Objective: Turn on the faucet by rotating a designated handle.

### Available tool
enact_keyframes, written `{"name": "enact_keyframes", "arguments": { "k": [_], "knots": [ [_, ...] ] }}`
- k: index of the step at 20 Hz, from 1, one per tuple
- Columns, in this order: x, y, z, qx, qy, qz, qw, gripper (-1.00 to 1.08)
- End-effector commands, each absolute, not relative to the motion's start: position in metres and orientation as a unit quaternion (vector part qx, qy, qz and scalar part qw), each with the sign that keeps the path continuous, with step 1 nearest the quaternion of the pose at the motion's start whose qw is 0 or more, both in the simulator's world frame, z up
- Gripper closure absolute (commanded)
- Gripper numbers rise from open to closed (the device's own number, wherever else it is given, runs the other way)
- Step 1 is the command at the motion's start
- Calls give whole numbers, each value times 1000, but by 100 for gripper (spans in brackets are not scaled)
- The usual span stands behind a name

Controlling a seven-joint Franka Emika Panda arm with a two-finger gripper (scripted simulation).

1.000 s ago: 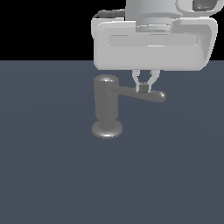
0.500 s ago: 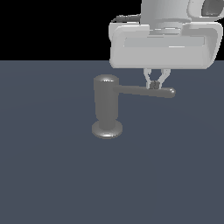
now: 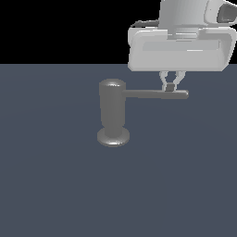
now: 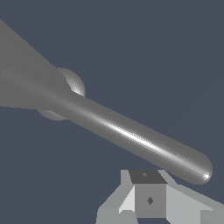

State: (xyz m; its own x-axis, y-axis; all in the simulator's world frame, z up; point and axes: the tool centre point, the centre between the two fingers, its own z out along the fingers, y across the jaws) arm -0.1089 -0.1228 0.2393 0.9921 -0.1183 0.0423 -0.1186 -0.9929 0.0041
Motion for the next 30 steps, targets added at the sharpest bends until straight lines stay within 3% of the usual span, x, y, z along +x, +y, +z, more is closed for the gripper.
{"name": "enact_keyframes", "arguments": {
  "k": [1, 21, 23, 30],
  "knots": [
    [-106, -129, 228, 998, -60, 10, 2, 108],
    [-61, -183, 221, 998, -65, 0, 0, 108],
    [-48, -156, 239, 999, -41, 18, 1, 108],
    [-26, -158, 237, 999, -44, 16, 1, 108]
  ]
}}
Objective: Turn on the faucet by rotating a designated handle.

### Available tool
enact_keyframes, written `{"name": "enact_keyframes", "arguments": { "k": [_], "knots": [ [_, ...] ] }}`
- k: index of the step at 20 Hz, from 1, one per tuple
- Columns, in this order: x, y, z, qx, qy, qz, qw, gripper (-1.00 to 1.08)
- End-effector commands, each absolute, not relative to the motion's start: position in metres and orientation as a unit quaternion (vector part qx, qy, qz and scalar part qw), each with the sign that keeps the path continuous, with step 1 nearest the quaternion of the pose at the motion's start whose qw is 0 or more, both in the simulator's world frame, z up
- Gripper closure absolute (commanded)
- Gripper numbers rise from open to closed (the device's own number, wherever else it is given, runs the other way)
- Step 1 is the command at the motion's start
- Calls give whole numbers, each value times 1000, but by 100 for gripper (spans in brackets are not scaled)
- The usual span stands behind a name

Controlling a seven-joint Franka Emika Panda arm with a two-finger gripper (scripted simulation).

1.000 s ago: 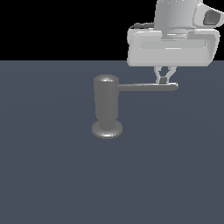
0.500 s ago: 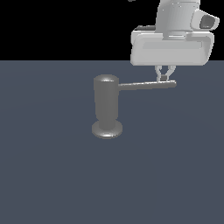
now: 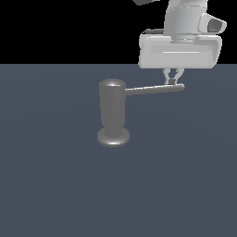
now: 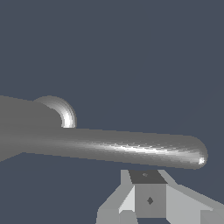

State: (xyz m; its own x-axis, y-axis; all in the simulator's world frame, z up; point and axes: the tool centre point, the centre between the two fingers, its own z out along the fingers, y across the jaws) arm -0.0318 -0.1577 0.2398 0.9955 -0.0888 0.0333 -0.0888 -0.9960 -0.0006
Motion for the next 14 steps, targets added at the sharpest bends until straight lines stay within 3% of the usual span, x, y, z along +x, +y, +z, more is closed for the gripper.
{"name": "enact_keyframes", "arguments": {
  "k": [1, 14],
  "knots": [
    [-22, -158, 236, 999, -45, 15, 1, 108],
    [16, -162, 232, 999, -51, 11, 0, 108]
  ]
}}
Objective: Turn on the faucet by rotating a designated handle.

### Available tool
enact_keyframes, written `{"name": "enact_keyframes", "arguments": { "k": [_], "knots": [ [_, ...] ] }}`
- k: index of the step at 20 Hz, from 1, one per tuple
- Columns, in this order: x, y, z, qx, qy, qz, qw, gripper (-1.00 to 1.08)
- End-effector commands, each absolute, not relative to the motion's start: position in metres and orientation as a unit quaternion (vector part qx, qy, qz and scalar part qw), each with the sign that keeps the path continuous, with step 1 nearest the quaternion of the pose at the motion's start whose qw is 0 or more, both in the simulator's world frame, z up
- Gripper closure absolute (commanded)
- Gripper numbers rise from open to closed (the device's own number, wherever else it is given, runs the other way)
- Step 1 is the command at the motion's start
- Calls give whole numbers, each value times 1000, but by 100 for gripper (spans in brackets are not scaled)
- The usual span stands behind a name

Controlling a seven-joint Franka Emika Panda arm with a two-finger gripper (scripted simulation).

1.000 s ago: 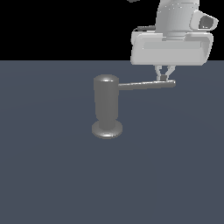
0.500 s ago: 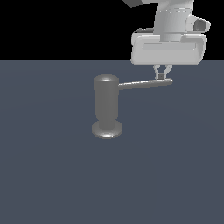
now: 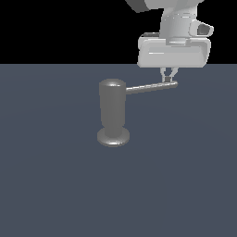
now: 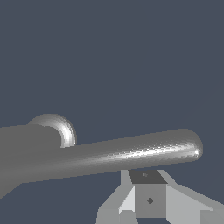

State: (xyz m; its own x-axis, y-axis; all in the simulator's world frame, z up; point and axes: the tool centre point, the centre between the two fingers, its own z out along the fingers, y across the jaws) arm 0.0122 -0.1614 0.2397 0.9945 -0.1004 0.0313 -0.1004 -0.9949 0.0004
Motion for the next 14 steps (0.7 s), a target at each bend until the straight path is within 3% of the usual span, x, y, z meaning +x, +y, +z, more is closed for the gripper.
{"name": "enact_keyframes", "arguments": {
  "k": [1, 14],
  "knots": [
    [19, -162, 232, 999, -51, 11, 0, 108],
    [55, -166, 227, 998, -57, 6, 0, 108]
  ]
}}
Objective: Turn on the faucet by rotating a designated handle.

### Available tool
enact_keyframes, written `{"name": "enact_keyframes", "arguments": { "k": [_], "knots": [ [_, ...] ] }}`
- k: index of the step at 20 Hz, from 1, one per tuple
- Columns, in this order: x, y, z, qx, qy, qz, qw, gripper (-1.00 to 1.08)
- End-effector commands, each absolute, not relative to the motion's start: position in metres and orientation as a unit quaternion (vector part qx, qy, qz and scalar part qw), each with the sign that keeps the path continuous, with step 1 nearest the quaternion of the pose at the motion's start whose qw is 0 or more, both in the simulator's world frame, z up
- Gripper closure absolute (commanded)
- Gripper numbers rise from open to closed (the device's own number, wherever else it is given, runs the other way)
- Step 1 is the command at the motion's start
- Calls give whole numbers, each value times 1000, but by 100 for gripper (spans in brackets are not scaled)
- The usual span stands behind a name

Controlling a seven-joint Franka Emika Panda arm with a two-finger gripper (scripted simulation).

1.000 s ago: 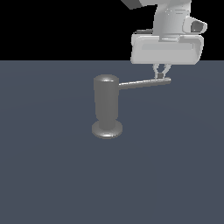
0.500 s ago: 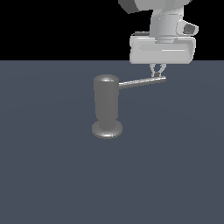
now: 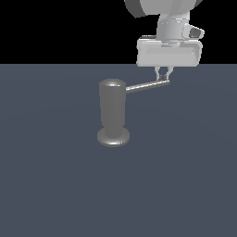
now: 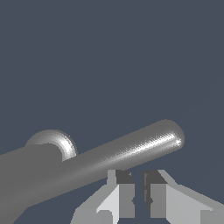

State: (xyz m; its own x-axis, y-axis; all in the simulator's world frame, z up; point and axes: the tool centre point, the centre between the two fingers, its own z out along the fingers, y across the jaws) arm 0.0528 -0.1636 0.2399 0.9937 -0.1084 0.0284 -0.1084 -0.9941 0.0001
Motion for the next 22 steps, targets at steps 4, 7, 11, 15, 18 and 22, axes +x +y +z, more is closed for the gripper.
{"name": "enact_keyframes", "arguments": {
  "k": [4, 7, 11, 15, 18, 22],
  "knots": [
    [66, -167, 226, 998, -59, 5, 0, 108],
    [73, -168, 225, 998, -60, 4, 0, 108],
    [83, -170, 224, 998, -61, 3, 0, 108],
    [93, -171, 223, 998, -63, 2, 0, 108],
    [100, -172, 222, 998, -64, 1, 0, 108],
    [106, -173, 221, 998, -65, 0, 0, 108]
  ]
}}
